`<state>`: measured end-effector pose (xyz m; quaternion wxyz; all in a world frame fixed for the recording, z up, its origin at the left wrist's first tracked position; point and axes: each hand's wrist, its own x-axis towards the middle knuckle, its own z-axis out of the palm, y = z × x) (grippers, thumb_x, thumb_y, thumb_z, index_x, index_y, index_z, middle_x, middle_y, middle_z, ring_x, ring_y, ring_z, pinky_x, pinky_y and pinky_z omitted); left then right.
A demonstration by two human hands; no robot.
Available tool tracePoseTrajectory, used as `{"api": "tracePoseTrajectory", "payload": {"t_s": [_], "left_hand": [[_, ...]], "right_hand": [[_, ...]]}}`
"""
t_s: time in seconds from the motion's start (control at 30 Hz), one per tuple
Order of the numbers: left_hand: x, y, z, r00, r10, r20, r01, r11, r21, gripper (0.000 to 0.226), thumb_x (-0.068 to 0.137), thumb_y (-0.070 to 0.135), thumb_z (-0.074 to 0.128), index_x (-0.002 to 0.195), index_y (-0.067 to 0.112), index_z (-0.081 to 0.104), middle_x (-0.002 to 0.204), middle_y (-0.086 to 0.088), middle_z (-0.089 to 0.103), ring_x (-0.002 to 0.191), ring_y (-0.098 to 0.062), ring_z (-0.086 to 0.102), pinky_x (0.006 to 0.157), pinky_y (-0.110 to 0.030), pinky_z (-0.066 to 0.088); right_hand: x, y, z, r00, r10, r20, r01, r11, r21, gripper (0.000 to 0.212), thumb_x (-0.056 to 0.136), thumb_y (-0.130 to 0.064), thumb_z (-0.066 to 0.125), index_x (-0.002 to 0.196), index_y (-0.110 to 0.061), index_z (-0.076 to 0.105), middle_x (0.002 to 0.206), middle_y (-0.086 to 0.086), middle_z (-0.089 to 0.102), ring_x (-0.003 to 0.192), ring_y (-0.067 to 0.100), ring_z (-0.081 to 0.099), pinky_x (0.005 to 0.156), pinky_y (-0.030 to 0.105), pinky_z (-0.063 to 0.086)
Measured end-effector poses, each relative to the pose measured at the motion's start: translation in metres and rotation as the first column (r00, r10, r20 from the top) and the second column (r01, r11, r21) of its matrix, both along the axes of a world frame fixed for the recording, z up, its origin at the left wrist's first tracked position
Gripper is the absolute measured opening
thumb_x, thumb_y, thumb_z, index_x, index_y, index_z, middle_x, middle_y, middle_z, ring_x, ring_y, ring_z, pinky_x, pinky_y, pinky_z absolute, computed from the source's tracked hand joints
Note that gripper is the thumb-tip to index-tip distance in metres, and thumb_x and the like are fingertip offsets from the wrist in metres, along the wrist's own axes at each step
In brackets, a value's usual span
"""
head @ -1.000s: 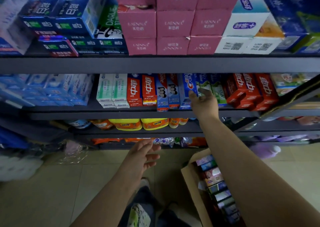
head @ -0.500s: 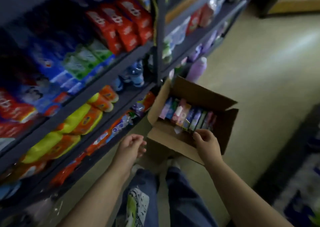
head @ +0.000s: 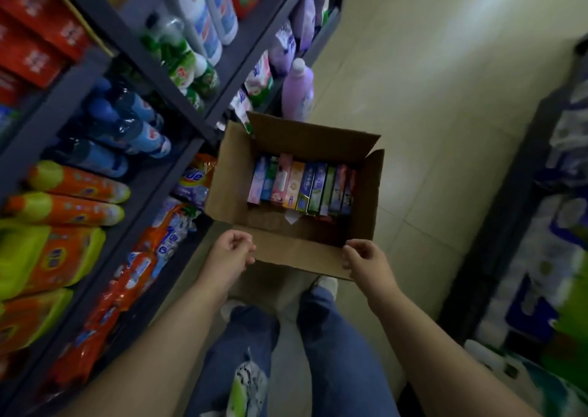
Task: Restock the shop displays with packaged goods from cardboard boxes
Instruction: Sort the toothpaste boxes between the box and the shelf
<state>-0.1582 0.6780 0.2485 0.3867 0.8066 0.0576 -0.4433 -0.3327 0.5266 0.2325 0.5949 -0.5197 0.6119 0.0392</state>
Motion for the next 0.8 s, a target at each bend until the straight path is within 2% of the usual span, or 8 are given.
{"api": "tracePoseTrajectory", "payload": {"t_s": [0.13,0.3,0.4,0.5,0.57,0.63,0.73,0.8], "left_hand": [[0.002,-0.021,-0.029,0.999,-0.031,0.012,0.031,0.999,0.015,0.016,0.097,0.01,0.047,0.086,0.018,0.054,0.089,-0.003,0.06,0.067,-0.014,0.056,0.057,-0.022,0.04],[0.023,-0.042,-0.094,0.997,-0.069,0.013,0.069,0.997,0.018,0.015,0.097,0.012,0.047,0.087,0.021,0.055,0.091,-0.002,0.061,0.07,-0.014,0.057,0.063,-0.023,0.042],[0.042,-0.056,-0.158,0.993,-0.118,0.029,0.118,0.993,-0.019,0.017,0.097,0.011,0.048,0.087,0.023,0.053,0.093,-0.003,0.06,0.071,-0.013,0.056,0.063,-0.022,0.042],[0.061,-0.07,-0.235,0.984,-0.172,0.052,0.175,0.983,-0.054,0.021,0.096,0.007,0.048,0.084,0.023,0.052,0.091,-0.005,0.058,0.067,-0.012,0.054,0.063,-0.022,0.043],[0.073,-0.077,-0.293,0.978,-0.196,0.074,0.201,0.977,-0.069,0.022,0.095,0.007,0.05,0.082,0.024,0.051,0.088,-0.005,0.056,0.065,-0.013,0.054,0.063,-0.024,0.044],[0.085,-0.084,-0.35,0.964,-0.238,0.123,0.245,0.968,-0.048,0.02,0.093,0.01,0.054,0.082,0.025,0.05,0.082,0.0,0.054,0.071,-0.017,0.057,0.068,-0.028,0.046],[0.105,-0.094,-0.425,0.938,-0.286,0.196,0.288,0.957,0.018,0.012,0.09,0.014,0.06,0.097,0.018,0.051,0.09,0.004,0.055,0.089,-0.019,0.055,0.082,-0.031,0.044],[0.115,-0.103,-0.465,0.927,-0.324,0.191,0.316,0.946,0.071,0.037,0.087,0.02,0.065,0.119,0.012,0.046,0.109,-0.001,0.053,0.098,-0.017,0.052,0.082,-0.028,0.04]], "right_hand": [[0.004,-0.017,-0.032,1.0,0.002,-0.005,-0.002,1.0,0.031,0.016,0.095,-0.02,0.055,0.11,-0.015,0.058,0.092,0.002,0.062,0.075,0.012,0.059,0.059,0.02,0.042],[0.028,-0.026,-0.1,0.999,0.019,-0.034,-0.019,1.0,0.013,0.017,0.094,-0.023,0.057,0.111,-0.02,0.058,0.096,-0.001,0.063,0.082,0.013,0.062,0.063,0.021,0.045],[0.054,-0.028,-0.168,0.998,0.042,-0.046,-0.043,0.999,-0.005,0.019,0.093,-0.025,0.058,0.112,-0.021,0.058,0.101,-0.002,0.063,0.091,0.015,0.063,0.076,0.03,0.053],[0.085,-0.032,-0.25,0.996,0.06,-0.061,-0.061,0.998,-0.019,0.023,0.092,-0.025,0.059,0.114,-0.018,0.06,0.105,0.002,0.064,0.097,0.019,0.063,0.088,0.039,0.054],[0.103,-0.039,-0.308,0.991,0.093,-0.093,-0.099,0.993,-0.068,0.023,0.092,-0.025,0.06,0.112,-0.014,0.061,0.103,0.001,0.065,0.094,0.018,0.062,0.083,0.035,0.053],[0.121,-0.047,-0.358,0.98,0.155,-0.129,-0.171,0.978,-0.123,0.024,0.092,-0.024,0.058,0.114,-0.013,0.059,0.102,-0.001,0.062,0.089,0.014,0.058,0.073,0.026,0.045],[0.146,-0.054,-0.424,0.962,0.251,-0.108,-0.267,0.947,-0.179,0.029,0.094,-0.022,0.057,0.12,-0.01,0.056,0.103,0.002,0.06,0.089,0.014,0.055,0.07,0.022,0.039],[0.161,-0.052,-0.459,0.951,0.296,-0.09,-0.309,0.928,-0.211,0.031,0.094,-0.022,0.057,0.121,-0.009,0.055,0.106,0.007,0.062,0.092,0.018,0.057,0.071,0.022,0.039]]}}
